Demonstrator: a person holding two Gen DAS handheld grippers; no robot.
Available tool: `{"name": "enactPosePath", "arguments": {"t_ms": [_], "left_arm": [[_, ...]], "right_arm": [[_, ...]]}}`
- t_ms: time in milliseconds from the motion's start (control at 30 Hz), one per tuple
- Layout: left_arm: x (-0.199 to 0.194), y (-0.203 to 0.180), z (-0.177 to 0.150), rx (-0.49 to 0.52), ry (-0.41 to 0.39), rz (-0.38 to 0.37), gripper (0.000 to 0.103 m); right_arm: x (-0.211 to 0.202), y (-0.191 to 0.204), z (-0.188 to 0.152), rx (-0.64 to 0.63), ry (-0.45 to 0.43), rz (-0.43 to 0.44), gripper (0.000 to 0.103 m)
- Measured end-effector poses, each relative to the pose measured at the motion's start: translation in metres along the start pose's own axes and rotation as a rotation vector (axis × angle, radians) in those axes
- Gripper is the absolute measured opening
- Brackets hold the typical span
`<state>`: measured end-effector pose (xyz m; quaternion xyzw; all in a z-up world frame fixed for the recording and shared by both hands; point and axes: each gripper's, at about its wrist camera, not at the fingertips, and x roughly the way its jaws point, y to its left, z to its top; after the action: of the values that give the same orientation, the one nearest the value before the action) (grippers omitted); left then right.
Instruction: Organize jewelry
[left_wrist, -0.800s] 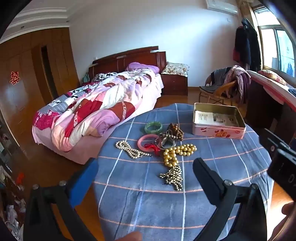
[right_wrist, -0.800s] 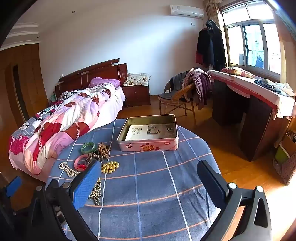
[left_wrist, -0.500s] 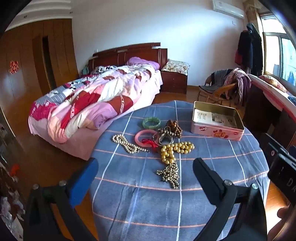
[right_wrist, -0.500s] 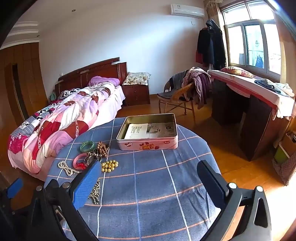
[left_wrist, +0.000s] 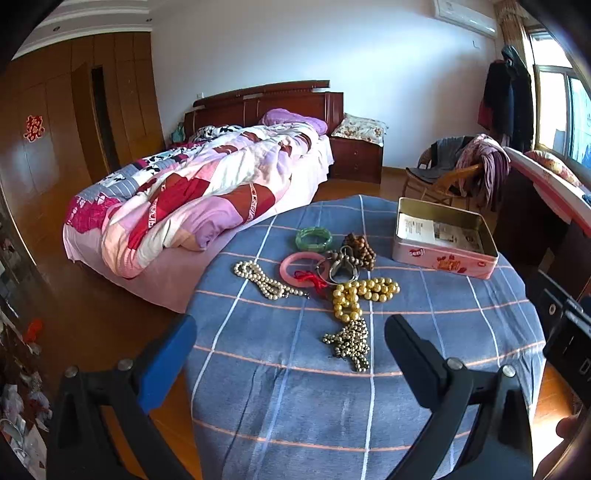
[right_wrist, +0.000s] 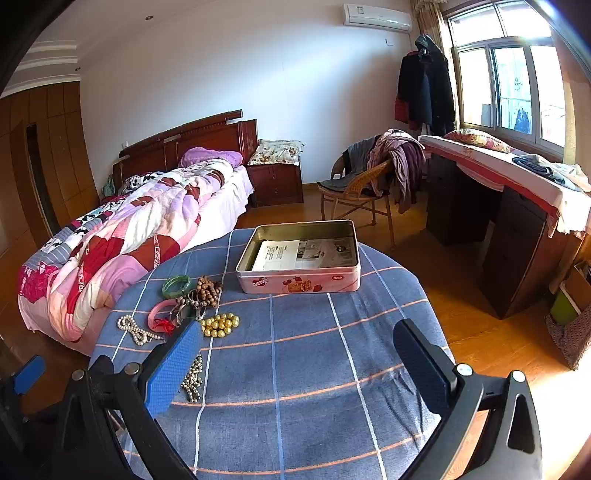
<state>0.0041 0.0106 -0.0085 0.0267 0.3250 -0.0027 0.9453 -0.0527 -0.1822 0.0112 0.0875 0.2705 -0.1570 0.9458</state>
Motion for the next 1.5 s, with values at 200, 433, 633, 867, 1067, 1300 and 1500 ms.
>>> {"name": "enactPosePath", "arguments": {"t_ms": [200, 433, 633, 867, 1067, 1300, 1500], "left_arm": [[0.0, 0.001, 0.0, 0.003, -0.001, -0.011, 0.103], [-0.004, -0.003, -0.002, 0.02, -0.022, -0.016, 0.103], [-0.002, -0.002, -0.002, 0.013, -0.014, -0.02, 0.103], [0.0, -0.002, -0.004, 0.016, -0.01, -0.019, 0.103], [0.015, 0.003, -0.011, 0.007, 0.034, -0.029, 0.103], [0.05, 0.033, -0.033, -0.01, 0.109, -0.027, 0.103], [0.073, 0.043, -0.035, 0.012, 0.149, -0.034, 0.103]], "right_arm": [[0.004, 0.002, -0.001, -0.008, 0.014, 0.004, 0.102], [0.005, 0.004, -0.002, -0.012, 0.015, 0.002, 0.102], [0.005, 0.005, -0.003, -0.018, 0.017, 0.001, 0.102], [0.007, 0.006, -0.004, -0.022, 0.023, 0.001, 0.102], [0.022, 0.005, -0.01, -0.034, 0.066, 0.017, 0.102], [0.052, -0.004, -0.03, -0.052, 0.128, 0.041, 0.102], [0.074, 0.009, -0.034, -0.087, 0.171, 0.124, 0.083]]}}
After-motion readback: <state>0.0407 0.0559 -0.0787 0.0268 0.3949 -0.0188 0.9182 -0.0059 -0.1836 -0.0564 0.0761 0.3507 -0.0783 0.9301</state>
